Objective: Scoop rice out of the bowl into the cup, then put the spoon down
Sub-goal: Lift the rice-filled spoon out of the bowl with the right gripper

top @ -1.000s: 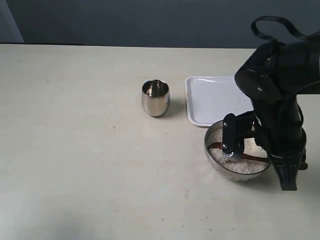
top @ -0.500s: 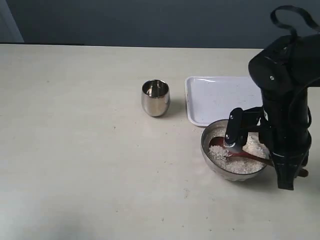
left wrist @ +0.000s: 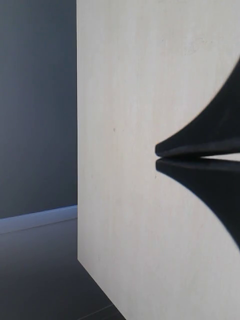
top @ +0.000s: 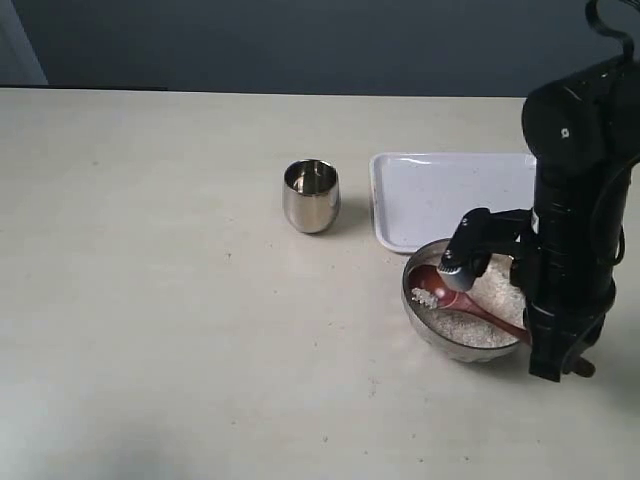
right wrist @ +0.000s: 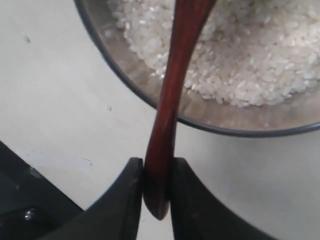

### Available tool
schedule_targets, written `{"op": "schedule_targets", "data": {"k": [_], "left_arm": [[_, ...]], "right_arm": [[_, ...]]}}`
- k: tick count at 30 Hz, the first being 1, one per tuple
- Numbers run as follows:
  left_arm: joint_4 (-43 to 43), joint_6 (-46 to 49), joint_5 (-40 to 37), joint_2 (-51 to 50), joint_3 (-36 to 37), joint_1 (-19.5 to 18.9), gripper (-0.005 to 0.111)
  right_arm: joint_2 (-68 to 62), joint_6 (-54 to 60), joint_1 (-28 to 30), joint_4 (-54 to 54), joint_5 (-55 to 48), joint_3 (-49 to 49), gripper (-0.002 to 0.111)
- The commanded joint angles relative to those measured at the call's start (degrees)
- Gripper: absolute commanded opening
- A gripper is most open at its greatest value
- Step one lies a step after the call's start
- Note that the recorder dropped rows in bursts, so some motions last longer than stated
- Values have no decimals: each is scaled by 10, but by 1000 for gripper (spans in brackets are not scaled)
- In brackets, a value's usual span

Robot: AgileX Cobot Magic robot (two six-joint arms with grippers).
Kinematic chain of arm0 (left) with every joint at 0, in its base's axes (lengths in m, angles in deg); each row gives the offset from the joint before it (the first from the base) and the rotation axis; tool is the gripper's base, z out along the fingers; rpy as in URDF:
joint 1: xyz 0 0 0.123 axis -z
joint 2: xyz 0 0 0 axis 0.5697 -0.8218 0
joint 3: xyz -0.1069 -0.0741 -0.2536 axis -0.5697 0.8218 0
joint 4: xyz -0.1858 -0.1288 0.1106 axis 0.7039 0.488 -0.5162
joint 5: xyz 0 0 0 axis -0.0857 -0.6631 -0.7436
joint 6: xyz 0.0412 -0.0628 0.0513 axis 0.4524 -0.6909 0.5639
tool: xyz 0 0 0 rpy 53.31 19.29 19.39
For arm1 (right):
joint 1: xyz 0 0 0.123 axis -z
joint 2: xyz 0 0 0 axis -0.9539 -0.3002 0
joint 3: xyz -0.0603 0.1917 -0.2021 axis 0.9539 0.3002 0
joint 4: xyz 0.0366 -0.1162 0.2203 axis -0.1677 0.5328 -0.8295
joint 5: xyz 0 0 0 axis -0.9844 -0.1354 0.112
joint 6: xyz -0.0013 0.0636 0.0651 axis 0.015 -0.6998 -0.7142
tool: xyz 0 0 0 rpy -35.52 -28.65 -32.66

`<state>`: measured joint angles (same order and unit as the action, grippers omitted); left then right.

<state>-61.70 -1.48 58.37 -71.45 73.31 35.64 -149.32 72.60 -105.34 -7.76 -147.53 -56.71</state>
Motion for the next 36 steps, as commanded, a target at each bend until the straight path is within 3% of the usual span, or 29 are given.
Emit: {"op": "schedule_targets", "data": {"k": [1,13,24,36], "left_arm": [[-2,-2,3,0,0,4,1],[-2,-2,3,0,0,4,1],[-2,-2,3,0,0,4,1],[-2,-2,3,0,0,4,1]], "right_arm": [[4,2,16,-32,1,-3,-1],[4,0,104,-166,1,-3,-1],[3,-94,105,-176,1,-9,-1],[-39,-143,105,-202,1,-101,-1]]}}
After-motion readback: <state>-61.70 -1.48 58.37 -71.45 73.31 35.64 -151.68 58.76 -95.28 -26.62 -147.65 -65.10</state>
